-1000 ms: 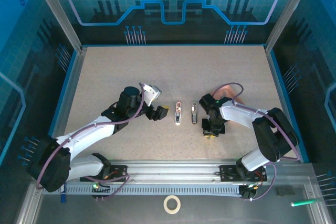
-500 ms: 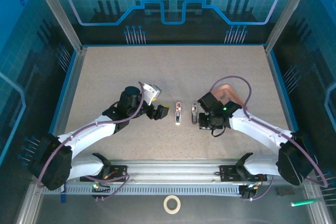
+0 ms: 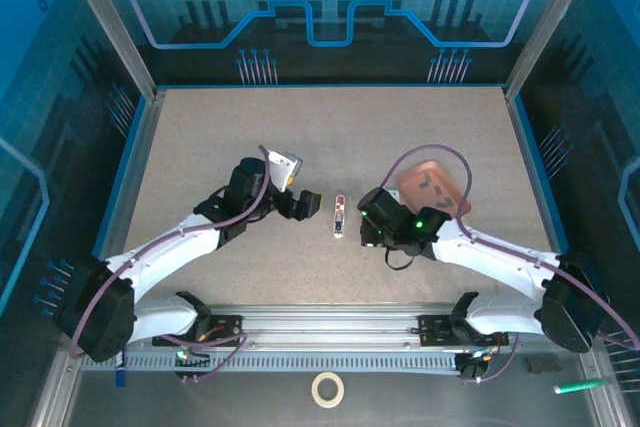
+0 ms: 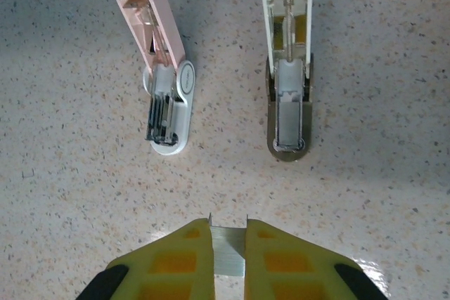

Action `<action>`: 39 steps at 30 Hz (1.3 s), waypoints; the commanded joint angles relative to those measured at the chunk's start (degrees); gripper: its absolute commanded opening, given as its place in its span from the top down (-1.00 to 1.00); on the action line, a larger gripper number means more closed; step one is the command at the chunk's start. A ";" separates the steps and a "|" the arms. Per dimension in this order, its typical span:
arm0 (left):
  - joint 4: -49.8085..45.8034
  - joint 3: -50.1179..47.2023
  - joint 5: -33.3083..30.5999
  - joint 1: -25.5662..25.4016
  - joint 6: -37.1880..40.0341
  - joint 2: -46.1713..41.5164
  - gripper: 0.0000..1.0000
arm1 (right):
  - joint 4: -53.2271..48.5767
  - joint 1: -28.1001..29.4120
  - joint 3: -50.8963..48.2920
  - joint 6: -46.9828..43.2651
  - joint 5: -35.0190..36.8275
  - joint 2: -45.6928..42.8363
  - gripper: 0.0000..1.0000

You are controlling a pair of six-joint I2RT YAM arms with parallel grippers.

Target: Load the staples into the stapler

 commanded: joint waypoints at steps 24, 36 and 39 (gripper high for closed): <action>-14.20 2.60 1.54 7.21 -15.22 1.76 -0.98 | 2.31 3.02 17.22 8.86 0.53 25.01 0.73; -13.49 2.80 2.64 7.11 -15.83 3.26 -0.98 | 8.06 3.44 13.34 9.97 2.91 24.97 0.72; -13.36 2.83 2.04 7.19 -15.69 3.57 -0.98 | 8.65 3.39 13.53 9.35 3.77 25.19 0.72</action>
